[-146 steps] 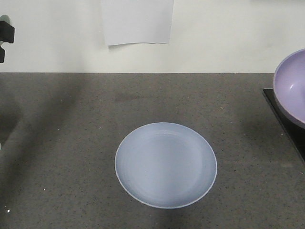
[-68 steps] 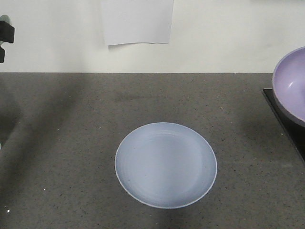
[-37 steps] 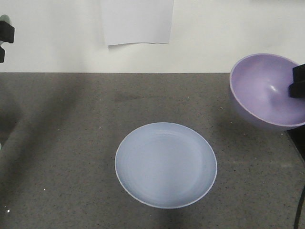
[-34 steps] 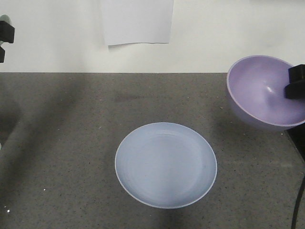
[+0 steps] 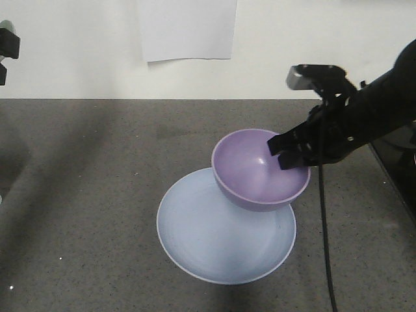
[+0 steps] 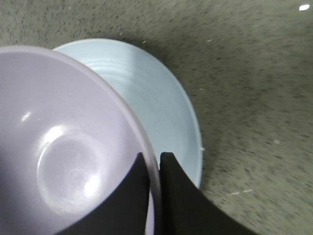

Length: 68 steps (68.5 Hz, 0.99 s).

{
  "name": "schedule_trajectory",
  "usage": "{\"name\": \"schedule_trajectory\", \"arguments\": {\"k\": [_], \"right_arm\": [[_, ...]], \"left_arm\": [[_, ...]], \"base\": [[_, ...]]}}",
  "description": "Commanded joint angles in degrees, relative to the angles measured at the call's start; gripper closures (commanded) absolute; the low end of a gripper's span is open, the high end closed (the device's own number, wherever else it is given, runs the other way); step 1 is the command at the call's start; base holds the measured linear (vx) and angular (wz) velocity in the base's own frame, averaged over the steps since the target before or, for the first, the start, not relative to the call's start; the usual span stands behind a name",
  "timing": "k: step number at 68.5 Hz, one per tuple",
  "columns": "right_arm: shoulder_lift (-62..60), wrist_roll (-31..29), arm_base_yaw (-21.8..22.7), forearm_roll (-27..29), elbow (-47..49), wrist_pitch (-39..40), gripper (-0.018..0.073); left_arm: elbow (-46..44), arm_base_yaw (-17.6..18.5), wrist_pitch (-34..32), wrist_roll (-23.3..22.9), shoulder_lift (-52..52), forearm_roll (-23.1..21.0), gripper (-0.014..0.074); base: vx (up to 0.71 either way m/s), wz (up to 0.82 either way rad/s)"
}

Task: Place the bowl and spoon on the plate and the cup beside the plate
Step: 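Move the right gripper holding the lavender bowl over the pale blue plate, then lower the bowl onto the plate center and open the right gripper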

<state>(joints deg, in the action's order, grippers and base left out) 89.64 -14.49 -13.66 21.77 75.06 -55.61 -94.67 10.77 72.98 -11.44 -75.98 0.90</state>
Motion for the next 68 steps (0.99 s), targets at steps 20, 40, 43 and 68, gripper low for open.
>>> {"name": "schedule_trajectory", "arguments": {"k": [20, 40, 43, 68], "right_arm": [[6.2, 0.6, -5.6, 1.0, 1.6, 6.3, 0.0563], [9.0, 0.8, -5.6, 0.7, 1.4, 5.8, 0.0563], [9.4, 0.8, -5.6, 0.7, 1.4, 5.5, 0.0563], [10.4, 0.8, -5.6, 0.7, 1.4, 4.5, 0.0554]], "left_arm": [[-1.4, 0.4, -1.4, 0.1, 1.5, -0.2, 0.0603], [-1.4, 0.4, -1.4, 0.1, 1.5, -0.2, 0.0603], [-1.4, 0.4, -1.4, 0.1, 1.5, -0.2, 0.0603], [-1.4, 0.4, -1.4, 0.1, 1.5, -0.2, 0.0603]], "base": [[0.0, 0.0], [0.0, 0.0], [0.0, 0.0], [0.0, 0.0]]}}
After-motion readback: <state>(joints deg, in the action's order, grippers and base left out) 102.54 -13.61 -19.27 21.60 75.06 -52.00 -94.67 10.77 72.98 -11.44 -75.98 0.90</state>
